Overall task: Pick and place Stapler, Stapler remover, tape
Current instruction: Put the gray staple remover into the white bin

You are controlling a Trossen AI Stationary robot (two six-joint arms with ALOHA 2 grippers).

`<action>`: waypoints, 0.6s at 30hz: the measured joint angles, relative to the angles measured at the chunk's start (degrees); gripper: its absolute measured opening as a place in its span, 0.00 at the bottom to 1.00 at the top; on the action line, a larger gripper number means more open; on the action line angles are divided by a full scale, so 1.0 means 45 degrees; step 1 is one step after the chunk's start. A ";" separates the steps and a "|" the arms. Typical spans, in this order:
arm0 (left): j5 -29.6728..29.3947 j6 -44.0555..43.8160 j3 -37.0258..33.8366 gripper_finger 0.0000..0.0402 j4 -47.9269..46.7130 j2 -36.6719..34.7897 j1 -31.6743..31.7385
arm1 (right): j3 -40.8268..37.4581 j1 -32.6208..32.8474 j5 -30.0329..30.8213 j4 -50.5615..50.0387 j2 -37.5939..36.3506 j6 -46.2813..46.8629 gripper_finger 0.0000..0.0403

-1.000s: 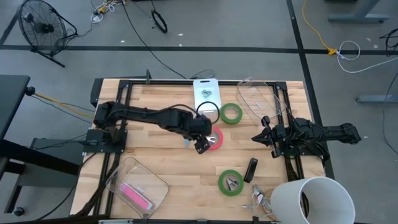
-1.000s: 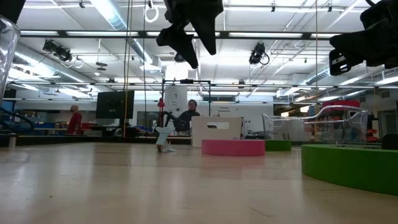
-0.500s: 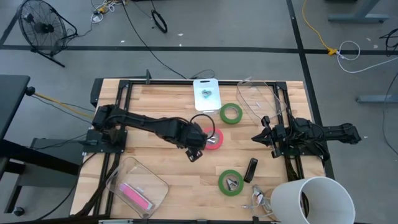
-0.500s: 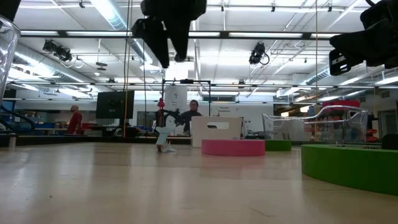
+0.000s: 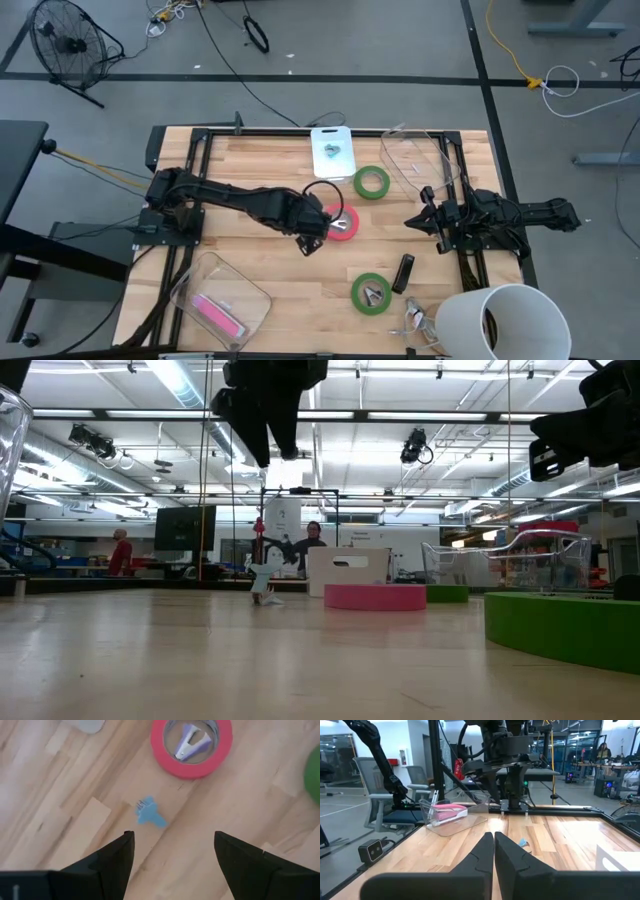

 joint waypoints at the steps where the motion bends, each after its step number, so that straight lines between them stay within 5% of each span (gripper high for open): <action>1: -0.0022 0.0225 0.0000 0.69 0.0004 0.0000 -0.0043 | 0.0003 0.0000 -0.0002 -0.0003 0.0000 0.0000 0.05; 9: -0.0154 -0.1475 -0.0305 0.69 0.0743 -0.0363 0.0085 | 0.0002 0.0000 -0.0005 0.0000 0.0000 0.0000 0.05; 18: 0.0120 -0.2142 -0.2745 0.69 0.2613 -0.1901 0.0559 | -0.0001 0.0000 -0.0001 0.0067 0.0004 0.0000 0.05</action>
